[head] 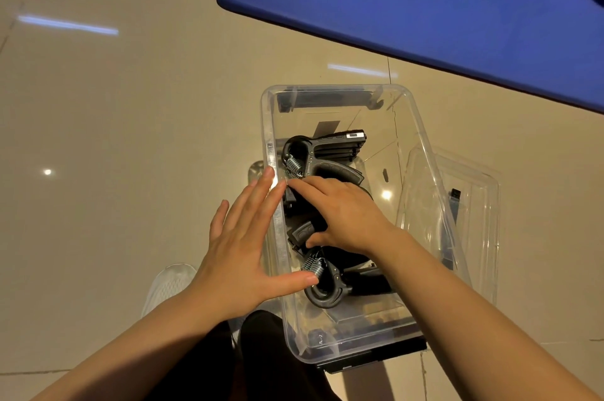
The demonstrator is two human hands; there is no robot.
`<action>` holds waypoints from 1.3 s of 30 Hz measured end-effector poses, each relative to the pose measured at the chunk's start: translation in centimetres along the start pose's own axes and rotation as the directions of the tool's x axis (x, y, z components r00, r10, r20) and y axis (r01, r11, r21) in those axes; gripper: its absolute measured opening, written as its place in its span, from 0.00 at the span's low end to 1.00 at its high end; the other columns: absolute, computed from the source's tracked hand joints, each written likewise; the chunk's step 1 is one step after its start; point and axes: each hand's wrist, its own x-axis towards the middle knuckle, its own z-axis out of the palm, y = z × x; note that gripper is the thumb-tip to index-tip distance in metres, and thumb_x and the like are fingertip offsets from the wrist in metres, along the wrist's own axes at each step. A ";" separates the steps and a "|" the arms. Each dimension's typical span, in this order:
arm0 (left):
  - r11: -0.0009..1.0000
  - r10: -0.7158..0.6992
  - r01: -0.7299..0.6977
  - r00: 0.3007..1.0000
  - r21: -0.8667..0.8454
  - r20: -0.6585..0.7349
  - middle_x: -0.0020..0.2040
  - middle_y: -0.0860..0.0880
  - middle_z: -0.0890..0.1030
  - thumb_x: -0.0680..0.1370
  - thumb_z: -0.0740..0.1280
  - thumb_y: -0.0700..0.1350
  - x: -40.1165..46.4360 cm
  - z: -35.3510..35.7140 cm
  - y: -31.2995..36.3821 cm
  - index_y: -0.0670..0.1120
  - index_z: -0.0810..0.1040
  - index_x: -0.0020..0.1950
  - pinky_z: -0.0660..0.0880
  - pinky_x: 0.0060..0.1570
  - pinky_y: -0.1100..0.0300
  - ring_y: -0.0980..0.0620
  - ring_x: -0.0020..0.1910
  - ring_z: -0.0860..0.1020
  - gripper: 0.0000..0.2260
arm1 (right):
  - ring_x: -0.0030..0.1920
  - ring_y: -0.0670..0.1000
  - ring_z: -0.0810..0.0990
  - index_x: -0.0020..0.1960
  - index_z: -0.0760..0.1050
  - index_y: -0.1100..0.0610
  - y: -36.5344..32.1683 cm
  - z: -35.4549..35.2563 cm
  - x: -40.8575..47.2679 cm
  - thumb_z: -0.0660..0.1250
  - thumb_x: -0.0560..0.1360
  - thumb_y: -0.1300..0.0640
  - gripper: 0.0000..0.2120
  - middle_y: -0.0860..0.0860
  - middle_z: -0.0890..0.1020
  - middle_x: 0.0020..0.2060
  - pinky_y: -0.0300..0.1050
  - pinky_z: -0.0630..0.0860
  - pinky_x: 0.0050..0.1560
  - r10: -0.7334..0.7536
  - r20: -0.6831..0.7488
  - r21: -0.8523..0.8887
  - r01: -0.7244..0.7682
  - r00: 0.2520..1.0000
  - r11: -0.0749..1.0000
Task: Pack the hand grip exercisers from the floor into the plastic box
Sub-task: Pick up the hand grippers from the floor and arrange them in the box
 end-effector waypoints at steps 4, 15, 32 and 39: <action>1.000 -0.008 0.008 1.000 0.003 0.002 0.76 0.59 0.37 0.64 0.56 0.77 -0.1 0.0 0.0 0.58 0.40 0.76 0.44 0.72 0.43 0.57 0.75 0.41 0.48 | 0.72 0.51 0.61 0.76 0.51 0.48 -0.1 -0.6 -0.7 0.77 0.63 0.44 0.51 0.48 0.61 0.74 0.52 0.58 0.71 0.012 -0.002 0.144 -0.012 1.000 0.990; 0.924 0.189 -0.156 0.980 0.349 -0.061 0.68 0.46 0.69 0.64 0.65 0.68 3.1 -1.6 2.3 0.50 0.69 0.69 0.52 0.69 0.44 0.46 0.70 0.63 0.39 | 0.65 0.45 0.68 0.74 0.59 0.50 -0.1 0.0 -11.3 0.65 0.76 0.51 0.29 0.47 0.66 0.69 0.31 0.61 0.58 0.497 -0.136 0.424 -0.403 0.857 0.811; 0.602 -0.090 -0.146 0.964 0.785 0.249 0.57 0.53 0.78 0.72 0.62 0.62 7.6 -0.7 5.0 0.53 0.70 0.64 0.27 0.61 0.33 0.50 0.63 0.70 0.24 | 0.62 0.50 0.72 0.76 0.53 0.51 1.3 1.5 -5.1 0.72 0.70 0.49 0.41 0.50 0.70 0.66 0.39 0.69 0.55 0.608 -0.009 0.522 -0.515 0.794 0.680; 0.606 -0.054 -0.161 0.969 0.779 0.243 0.58 0.54 0.78 0.72 0.61 0.62 7.6 -0.7 4.6 0.54 0.73 0.62 0.27 0.61 0.33 0.50 0.66 0.68 0.22 | 0.64 0.50 0.70 0.76 0.50 0.51 1.1 1.8 -5.2 0.71 0.71 0.48 0.42 0.51 0.67 0.68 0.39 0.68 0.56 0.611 0.017 0.551 -0.518 0.791 0.655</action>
